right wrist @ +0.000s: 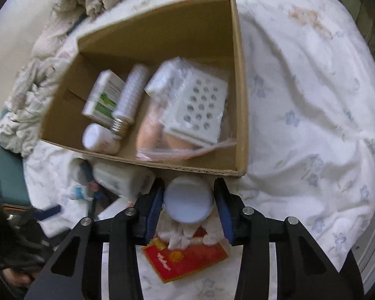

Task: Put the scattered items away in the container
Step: 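Grasp the round white jar with the right tool, then place the white jar in the box with the right tool while the left places a white bottle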

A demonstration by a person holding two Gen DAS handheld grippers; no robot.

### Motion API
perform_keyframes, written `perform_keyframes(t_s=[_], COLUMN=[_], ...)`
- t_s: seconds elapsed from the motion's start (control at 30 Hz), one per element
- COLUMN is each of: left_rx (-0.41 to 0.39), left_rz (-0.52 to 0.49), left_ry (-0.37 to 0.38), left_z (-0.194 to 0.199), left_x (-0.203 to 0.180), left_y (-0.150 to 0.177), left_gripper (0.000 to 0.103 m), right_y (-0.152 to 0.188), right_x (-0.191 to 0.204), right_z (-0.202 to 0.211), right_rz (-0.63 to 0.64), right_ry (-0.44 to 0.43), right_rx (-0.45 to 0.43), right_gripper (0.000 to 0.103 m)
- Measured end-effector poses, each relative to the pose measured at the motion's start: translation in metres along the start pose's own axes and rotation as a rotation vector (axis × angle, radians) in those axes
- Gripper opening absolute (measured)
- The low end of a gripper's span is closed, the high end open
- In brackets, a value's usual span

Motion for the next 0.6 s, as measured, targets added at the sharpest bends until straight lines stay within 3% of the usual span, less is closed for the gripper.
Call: perform_keyframes(t_s=[0.3, 0.5, 0.6], left_rx=[0.149, 0.152, 0.167], left_rz=[-0.137, -0.08, -0.068], left_ry=[0.025, 0.063, -0.023], left_z=[-0.037, -0.056, -0.071], left_x=[-0.035, -0.056, -0.052], left_y=[0.023, 0.024, 0.026], left_gripper=[0.073, 0.073, 0.073], right_y=[-0.008, -0.011, -0.012], right_x=[-0.008, -0.004, 0.002], right_z=[0.079, 0.079, 0.08], right_rz=[-0.054, -0.077, -0.055], right_ry=[-0.176, -0.218, -0.222], right_rx=[-0.182, -0.176, -0.18], right_gripper=[0.045, 0.045, 0.045])
Point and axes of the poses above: each gripper's, at about its wrist camera, not at the fingertips, and z roughly against the way its jaws point, x to its left, y to its underside, the point moved 7 cm from there along -z, roughly the way its jaws point, and after that the axes turned 11 degrees about y, right-handed, at the moved point
